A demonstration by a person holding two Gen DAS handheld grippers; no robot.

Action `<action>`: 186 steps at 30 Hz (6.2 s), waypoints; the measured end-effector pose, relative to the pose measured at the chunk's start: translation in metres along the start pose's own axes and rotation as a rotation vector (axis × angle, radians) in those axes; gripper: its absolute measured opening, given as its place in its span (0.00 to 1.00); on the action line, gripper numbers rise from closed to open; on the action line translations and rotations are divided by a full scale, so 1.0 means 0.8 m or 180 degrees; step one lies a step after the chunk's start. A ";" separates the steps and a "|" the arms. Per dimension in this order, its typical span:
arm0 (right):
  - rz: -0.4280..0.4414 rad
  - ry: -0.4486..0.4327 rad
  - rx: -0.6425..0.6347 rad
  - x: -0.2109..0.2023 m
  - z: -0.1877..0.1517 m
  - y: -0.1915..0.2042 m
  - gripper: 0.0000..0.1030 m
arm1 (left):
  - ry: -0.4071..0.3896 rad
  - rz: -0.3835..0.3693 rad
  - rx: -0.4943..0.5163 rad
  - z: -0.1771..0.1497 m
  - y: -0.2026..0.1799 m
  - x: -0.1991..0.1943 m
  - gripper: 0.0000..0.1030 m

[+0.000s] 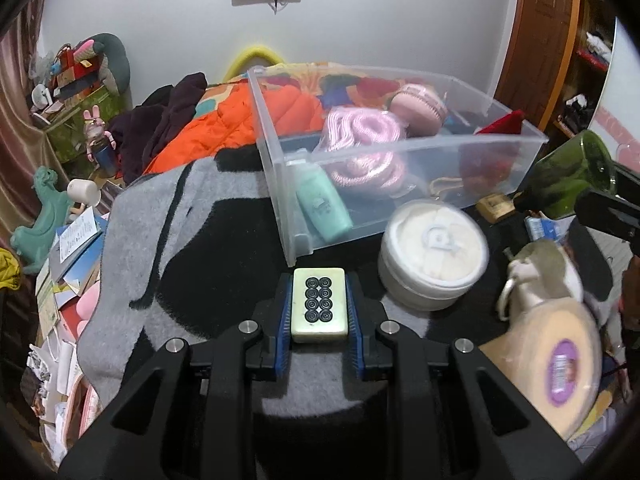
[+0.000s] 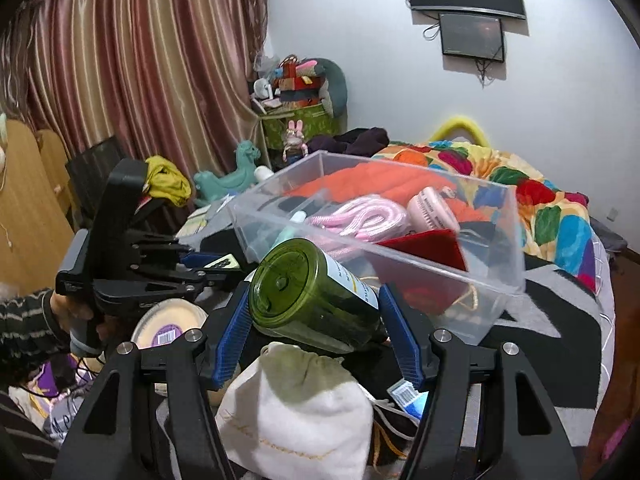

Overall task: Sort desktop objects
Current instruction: 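Carry tile toward bin with left gripper while right gripper lowers green jar into bin, then open left gripper releasing tile into bin while right gripper withdraws open, then grasp cream tub with purple label in left gripper while right gripper grasps white drawstring pouch, then carry tub over bin and open left gripper while right gripper drops pouch in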

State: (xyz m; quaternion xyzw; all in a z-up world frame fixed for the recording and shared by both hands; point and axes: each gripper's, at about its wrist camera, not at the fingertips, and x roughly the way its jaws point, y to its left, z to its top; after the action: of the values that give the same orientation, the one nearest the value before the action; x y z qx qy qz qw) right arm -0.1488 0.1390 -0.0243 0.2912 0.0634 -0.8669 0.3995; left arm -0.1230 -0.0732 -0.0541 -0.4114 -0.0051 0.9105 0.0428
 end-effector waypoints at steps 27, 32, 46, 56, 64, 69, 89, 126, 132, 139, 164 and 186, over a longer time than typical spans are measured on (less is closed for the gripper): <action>-0.0211 -0.0609 0.0482 -0.062 0.050 -0.065 0.58 | -0.0681 -0.0248 0.0111 0.070 -0.031 -0.076 0.23; -0.0161 -0.0564 0.0535 -0.047 0.048 -0.070 0.58 | -0.0817 -0.0239 0.0128 0.083 -0.035 -0.081 0.23; -0.0130 -0.0319 0.0659 -0.001 0.038 -0.090 0.58 | -0.0553 -0.0056 -0.0005 0.100 -0.009 -0.016 0.23; -0.0157 -0.0238 0.0648 0.009 0.032 -0.090 0.58 | -0.0392 0.0042 0.0084 0.098 -0.014 0.013 0.23; -0.0213 -0.0087 0.0709 0.020 0.027 -0.091 0.58 | -0.0330 0.0056 0.0116 0.096 -0.019 0.021 0.23; -0.0222 -0.0103 0.0715 0.017 0.023 -0.089 0.58 | -0.0331 0.0058 0.0123 0.095 -0.018 0.019 0.23; -0.0421 -0.0099 0.0370 -0.024 0.004 -0.045 0.59 | -0.0562 -0.0064 0.0109 0.064 -0.033 -0.059 0.47; -0.0550 0.0300 0.0235 0.018 -0.098 0.055 0.96 | -0.0263 -0.0428 -0.0050 -0.081 -0.056 -0.111 0.87; -0.0719 0.0257 0.0124 0.026 -0.103 0.056 0.97 | -0.0187 -0.0453 0.0032 -0.088 -0.064 -0.098 0.87; -0.0655 0.0259 0.0127 0.017 -0.101 0.052 0.73 | -0.0150 -0.0484 -0.0019 -0.080 -0.074 -0.077 0.87; -0.0334 -0.0349 0.1049 -0.091 -0.081 -0.034 0.70 | -0.0603 -0.0160 -0.0117 -0.050 -0.087 -0.057 0.65; -0.0277 -0.0607 0.0695 -0.106 -0.012 -0.047 0.70 | -0.0757 -0.0294 -0.0409 -0.025 -0.061 -0.090 0.63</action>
State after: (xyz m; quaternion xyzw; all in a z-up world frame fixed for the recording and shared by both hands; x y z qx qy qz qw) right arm -0.1287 0.2229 0.0103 0.2462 -0.0569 -0.9089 0.3318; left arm -0.0570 -0.0313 -0.0115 -0.3017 -0.0873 0.9477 0.0573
